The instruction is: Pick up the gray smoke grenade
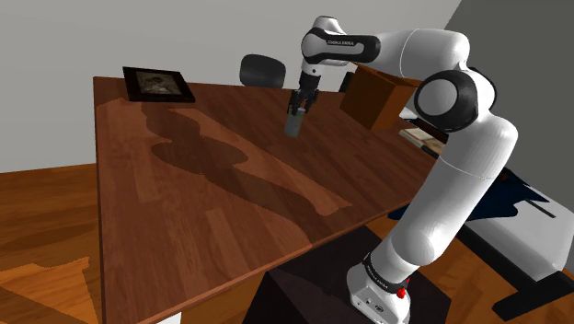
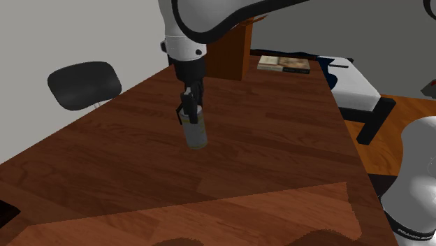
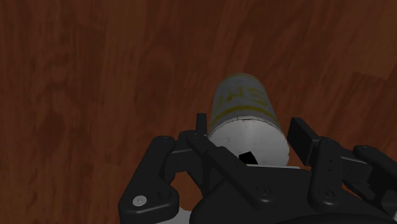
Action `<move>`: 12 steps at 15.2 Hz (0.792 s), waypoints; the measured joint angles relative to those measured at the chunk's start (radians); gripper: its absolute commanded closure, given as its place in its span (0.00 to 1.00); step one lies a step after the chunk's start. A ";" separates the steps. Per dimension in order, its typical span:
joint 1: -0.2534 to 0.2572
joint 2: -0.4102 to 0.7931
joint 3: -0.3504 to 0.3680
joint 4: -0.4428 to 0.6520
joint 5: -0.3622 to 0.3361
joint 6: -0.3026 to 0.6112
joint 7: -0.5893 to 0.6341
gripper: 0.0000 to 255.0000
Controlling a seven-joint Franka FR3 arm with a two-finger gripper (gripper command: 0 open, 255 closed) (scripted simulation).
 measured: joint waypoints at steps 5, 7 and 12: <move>-0.001 -0.002 -0.001 0.047 -0.001 -0.052 -0.002 1.00; -0.001 -0.009 -0.001 0.064 -0.002 -0.076 -0.001 1.00; -0.001 -0.003 -0.001 0.139 -0.001 -0.145 -0.001 1.00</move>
